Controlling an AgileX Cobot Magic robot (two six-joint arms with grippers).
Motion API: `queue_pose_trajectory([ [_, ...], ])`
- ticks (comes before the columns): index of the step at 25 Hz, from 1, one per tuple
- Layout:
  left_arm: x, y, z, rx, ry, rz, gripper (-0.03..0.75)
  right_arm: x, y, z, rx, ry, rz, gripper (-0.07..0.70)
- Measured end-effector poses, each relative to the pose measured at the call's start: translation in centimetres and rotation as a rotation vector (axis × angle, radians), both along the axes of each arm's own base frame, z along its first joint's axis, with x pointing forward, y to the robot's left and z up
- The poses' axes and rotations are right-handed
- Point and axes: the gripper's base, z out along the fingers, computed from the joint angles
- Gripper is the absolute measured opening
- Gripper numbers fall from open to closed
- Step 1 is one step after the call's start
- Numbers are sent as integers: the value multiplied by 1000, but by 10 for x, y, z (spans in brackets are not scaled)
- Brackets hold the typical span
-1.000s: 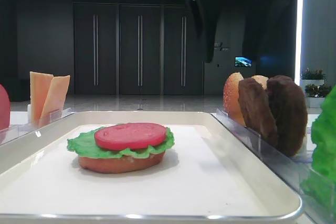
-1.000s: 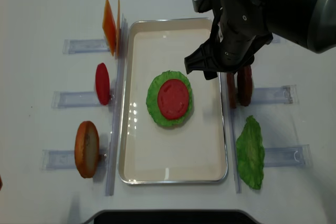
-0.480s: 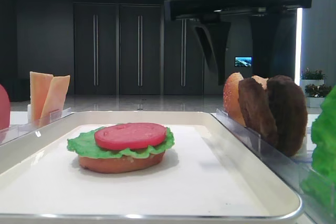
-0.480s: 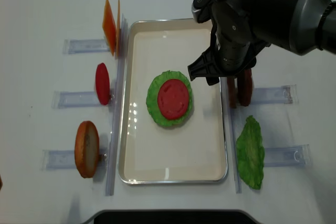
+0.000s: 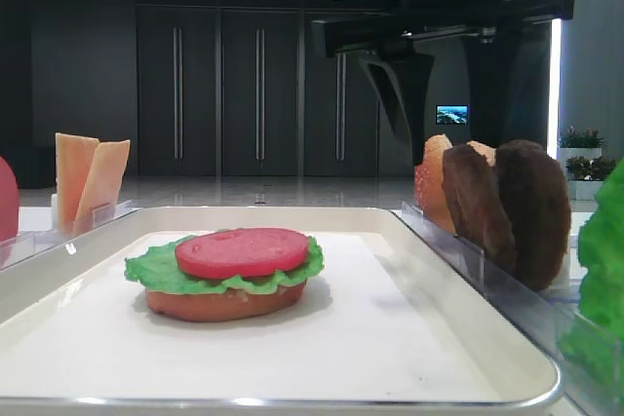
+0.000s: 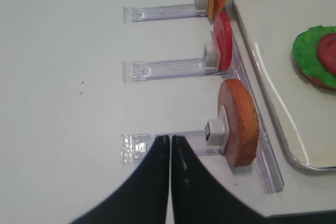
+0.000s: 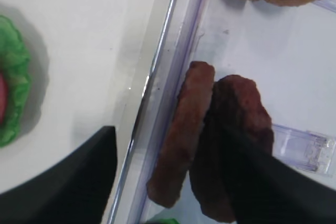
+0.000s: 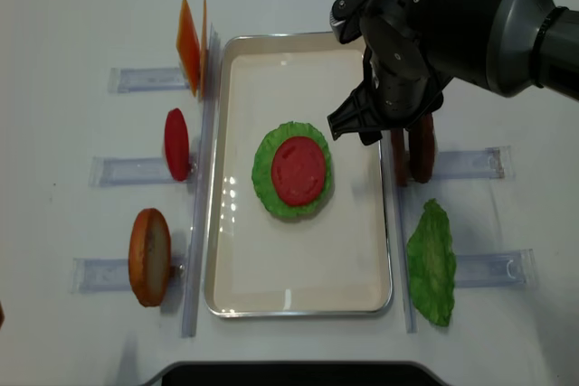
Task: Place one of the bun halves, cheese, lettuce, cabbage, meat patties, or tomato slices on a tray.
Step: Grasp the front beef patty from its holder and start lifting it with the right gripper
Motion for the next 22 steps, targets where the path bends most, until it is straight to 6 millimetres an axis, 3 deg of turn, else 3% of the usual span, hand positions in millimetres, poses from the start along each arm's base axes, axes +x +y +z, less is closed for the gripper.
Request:
queue_pose_trajectory([
  [8,0,0,0,0,0,0,-1,5,4,-22,-40,40,2,386],
  [10,0,0,0,0,0,0,-1,5,4,-24,-46,43,3,312],
  [12,0,0,0,0,0,0,-1,5,4,-24,-51,39,6,157],
  [15,0,0,0,0,0,0,-1,6,2,-22,-67,39,5,133],
  [18,0,0,0,0,0,0,-1,7,4,-10,-77,46,-7,133],
  [22,0,0,0,0,0,0,-1,10,8,28,-28,22,0,133],
])
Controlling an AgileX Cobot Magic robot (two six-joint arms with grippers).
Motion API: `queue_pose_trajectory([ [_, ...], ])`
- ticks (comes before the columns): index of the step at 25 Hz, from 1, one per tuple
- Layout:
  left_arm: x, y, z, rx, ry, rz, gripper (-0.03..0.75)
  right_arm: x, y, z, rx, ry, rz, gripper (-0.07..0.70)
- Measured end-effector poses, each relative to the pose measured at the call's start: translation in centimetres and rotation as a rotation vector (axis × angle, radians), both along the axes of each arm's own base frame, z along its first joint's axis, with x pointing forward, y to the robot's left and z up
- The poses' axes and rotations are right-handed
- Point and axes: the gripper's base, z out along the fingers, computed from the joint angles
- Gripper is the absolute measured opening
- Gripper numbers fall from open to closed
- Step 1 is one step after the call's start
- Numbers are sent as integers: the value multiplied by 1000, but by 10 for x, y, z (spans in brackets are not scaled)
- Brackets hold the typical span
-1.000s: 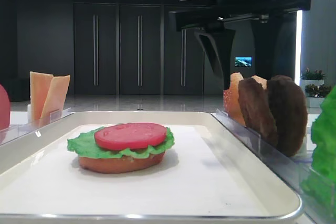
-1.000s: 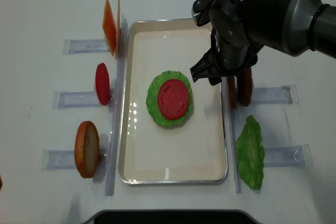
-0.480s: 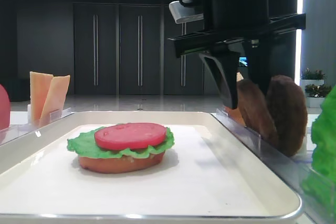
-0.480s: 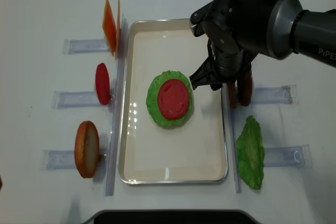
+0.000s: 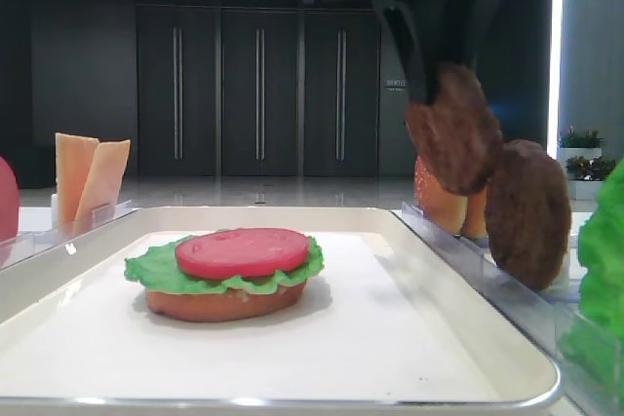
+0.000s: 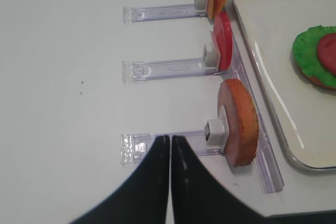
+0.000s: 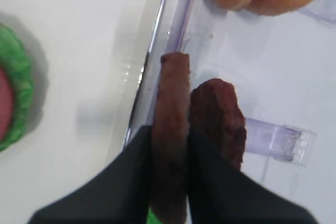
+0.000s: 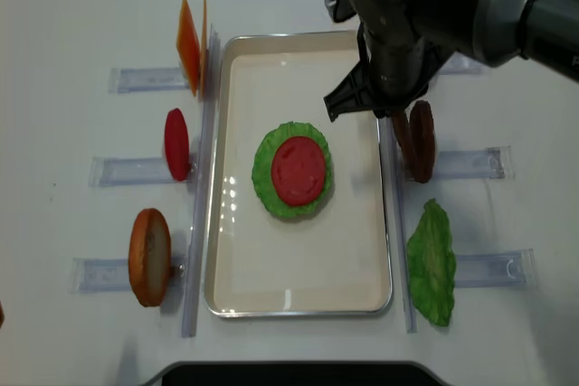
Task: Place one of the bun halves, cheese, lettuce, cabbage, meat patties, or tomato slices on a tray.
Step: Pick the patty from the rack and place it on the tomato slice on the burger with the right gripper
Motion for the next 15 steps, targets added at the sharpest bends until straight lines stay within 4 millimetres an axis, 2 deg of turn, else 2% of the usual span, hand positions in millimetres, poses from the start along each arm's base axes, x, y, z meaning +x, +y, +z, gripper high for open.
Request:
queue_pose_trajectory([
  [3,0,0,0,0,0,0,-1,1,8,26,93,-16,27,133],
  [5,0,0,0,0,0,0,-1,-1,15,35,158,5,56,133],
  [9,0,0,0,0,0,0,-1,-8,33,35,354,101,169,133],
  [15,0,0,0,0,0,0,-1,-3,51,46,722,129,300,133],
])
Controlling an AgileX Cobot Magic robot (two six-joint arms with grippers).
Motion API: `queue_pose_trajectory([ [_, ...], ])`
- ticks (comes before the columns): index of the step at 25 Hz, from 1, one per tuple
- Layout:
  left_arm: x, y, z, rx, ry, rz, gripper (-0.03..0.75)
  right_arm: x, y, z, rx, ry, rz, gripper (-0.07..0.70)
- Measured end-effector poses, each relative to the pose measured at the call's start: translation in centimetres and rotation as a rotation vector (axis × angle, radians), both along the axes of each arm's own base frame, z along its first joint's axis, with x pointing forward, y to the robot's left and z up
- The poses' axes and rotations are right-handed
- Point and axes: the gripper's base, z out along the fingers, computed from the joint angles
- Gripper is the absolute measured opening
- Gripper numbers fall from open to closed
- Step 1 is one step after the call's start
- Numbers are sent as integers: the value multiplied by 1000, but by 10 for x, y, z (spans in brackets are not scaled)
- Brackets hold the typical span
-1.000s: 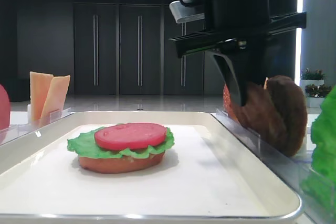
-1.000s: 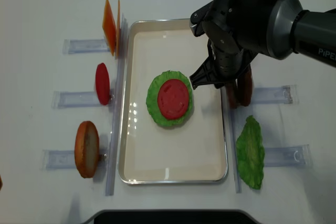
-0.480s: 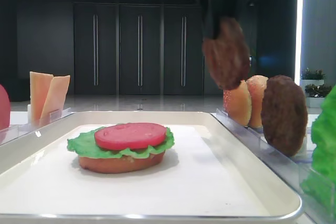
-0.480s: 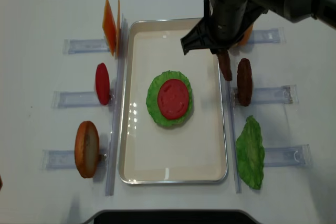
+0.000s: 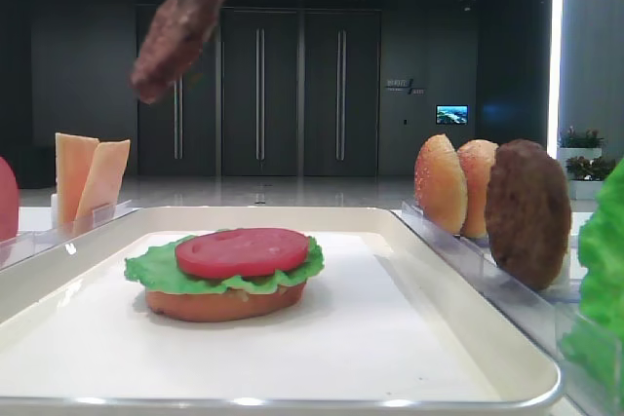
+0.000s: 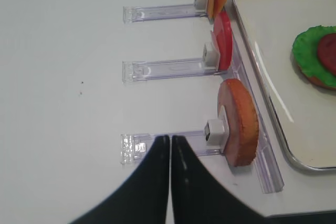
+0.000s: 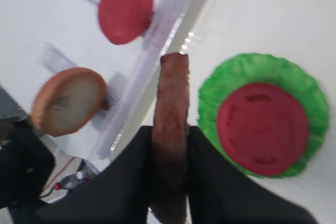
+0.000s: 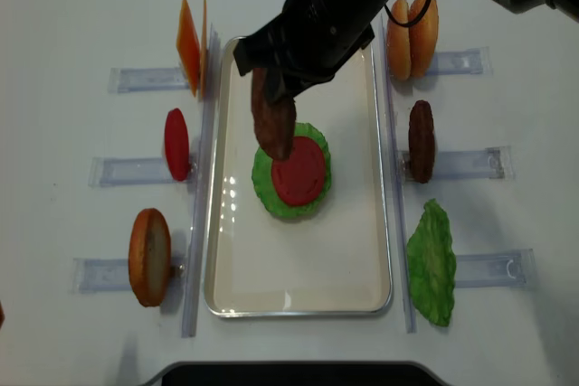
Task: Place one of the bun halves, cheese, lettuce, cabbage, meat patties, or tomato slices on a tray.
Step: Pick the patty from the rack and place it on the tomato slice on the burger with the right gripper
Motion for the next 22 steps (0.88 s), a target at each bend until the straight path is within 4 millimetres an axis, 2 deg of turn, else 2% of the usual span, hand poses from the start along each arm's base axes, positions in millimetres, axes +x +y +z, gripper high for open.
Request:
queue_pose_trajectory([
  [3,0,0,0,0,0,0,-1,4,-3,-8,113,27,10,133],
  [6,0,0,0,0,0,0,-1,8,-18,-42,151,85,-41,133],
  [9,0,0,0,0,0,0,-1,10,-31,-67,182,92,-50,132],
  [16,0,0,0,0,0,0,-1,18,-34,-72,248,54,-103,132],
  [22,0,0,0,0,0,0,-1,21,-30,-93,231,108,-96,132],
])
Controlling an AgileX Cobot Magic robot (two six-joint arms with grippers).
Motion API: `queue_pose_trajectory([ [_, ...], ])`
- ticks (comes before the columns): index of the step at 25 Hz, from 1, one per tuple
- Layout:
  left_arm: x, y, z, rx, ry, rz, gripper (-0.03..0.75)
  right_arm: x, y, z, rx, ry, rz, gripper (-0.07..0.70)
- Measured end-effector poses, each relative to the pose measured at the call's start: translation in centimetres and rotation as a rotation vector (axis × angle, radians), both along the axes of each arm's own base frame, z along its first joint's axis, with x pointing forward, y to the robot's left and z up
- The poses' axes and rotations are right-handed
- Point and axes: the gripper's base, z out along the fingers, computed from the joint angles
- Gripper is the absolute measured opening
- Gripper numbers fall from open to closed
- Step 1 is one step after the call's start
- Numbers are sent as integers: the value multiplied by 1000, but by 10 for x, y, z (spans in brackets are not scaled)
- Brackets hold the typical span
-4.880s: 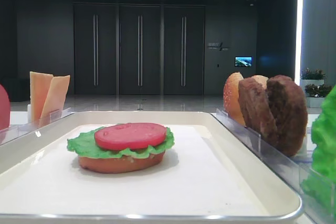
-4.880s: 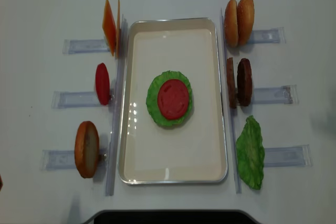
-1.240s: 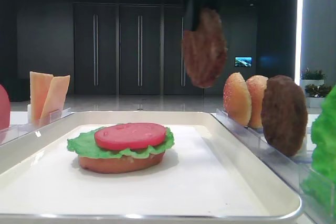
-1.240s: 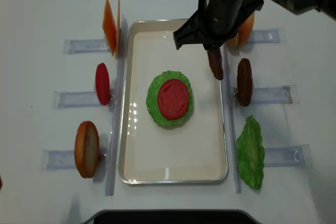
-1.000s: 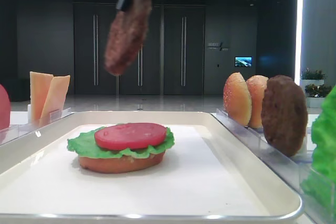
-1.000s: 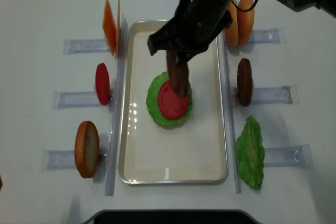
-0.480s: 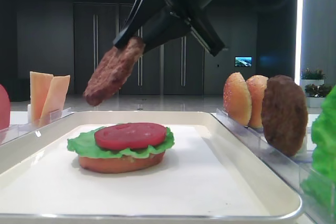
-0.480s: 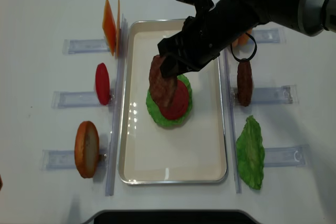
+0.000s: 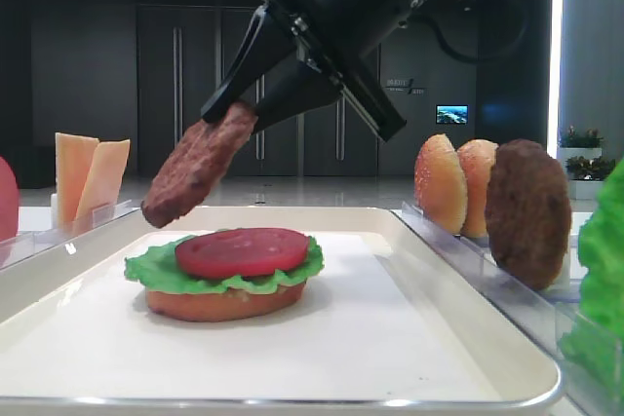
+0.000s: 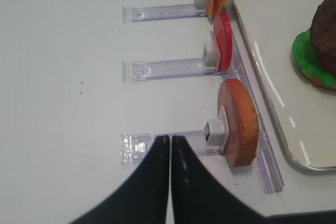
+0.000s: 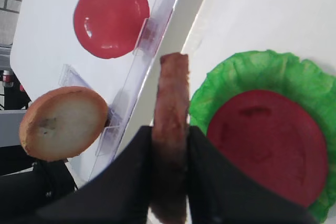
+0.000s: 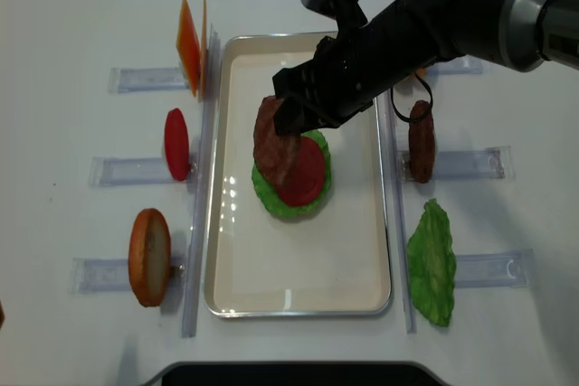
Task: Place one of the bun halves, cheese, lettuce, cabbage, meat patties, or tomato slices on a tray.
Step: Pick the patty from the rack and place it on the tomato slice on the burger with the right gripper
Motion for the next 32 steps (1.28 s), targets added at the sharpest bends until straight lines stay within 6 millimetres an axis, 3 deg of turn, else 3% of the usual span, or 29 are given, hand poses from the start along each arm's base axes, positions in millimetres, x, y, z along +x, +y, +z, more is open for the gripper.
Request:
queue_pose_trajectory([
  [17,0,0,0,0,0,0,-1,0,0,-5,-24,-17,26,132],
  [24,0,0,0,0,0,0,-1,-5,-6,-20,-52,8,-18,132],
  [32,0,0,0,0,0,0,-1,-5,-6,-21,-49,11,-30,132],
])
